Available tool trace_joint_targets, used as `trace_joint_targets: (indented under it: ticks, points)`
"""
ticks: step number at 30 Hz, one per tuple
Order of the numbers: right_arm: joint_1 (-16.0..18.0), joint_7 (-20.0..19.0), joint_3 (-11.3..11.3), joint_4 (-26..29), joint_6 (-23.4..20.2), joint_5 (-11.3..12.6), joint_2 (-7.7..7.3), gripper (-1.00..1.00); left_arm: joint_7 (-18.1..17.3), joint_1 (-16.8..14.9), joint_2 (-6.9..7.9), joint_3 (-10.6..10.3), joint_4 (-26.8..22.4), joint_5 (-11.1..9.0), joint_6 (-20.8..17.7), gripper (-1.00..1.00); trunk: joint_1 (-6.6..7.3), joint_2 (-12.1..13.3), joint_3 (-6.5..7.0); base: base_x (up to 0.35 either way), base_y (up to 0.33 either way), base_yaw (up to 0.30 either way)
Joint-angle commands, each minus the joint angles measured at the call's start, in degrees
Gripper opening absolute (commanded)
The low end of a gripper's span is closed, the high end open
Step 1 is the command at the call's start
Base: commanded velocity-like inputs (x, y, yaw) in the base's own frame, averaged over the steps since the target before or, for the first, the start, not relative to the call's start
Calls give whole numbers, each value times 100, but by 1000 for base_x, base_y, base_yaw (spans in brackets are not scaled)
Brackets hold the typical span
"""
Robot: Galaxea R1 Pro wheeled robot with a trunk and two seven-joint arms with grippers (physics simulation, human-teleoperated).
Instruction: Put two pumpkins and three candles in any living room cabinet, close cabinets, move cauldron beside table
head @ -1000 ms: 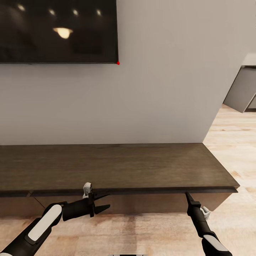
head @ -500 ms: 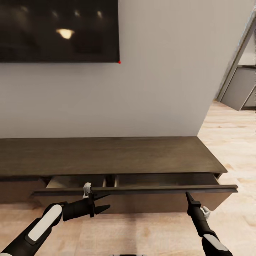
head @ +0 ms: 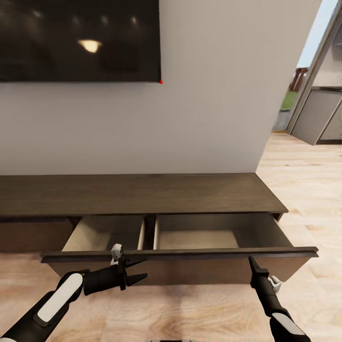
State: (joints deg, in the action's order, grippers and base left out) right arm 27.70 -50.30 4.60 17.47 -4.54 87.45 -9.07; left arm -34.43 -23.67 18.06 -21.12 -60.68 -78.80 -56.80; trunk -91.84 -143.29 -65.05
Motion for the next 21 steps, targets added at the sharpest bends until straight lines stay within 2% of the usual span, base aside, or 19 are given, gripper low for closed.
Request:
trace_joint_targets:
  ticks: [1, 5, 15, 21]
  points:
    - [-2, -14, -50, -77, -49, 9, 2, -100, -29, -4, 4, -13, 3, 5, -7, 100, 4, -2, -5, -304, 0, 0]
    - [-2, -14, -48, -77, -54, 9, 2, -100, -29, -6, 4, -7, 3, 5, -7, 100, 4, -2, -5, -257, 0, 0]
    - [-2, -14, -47, -75, -64, 9, 2, -100, -29, -4, 4, -6, 4, 5, -7, 100, 4, -2, -5, -34, 0, 0]
    - [-2, -14, -50, -72, -65, 9, 2, -100, -29, -6, 4, -6, 3, 5, -7, 100, 4, -2, -5, -176, 0, 0]
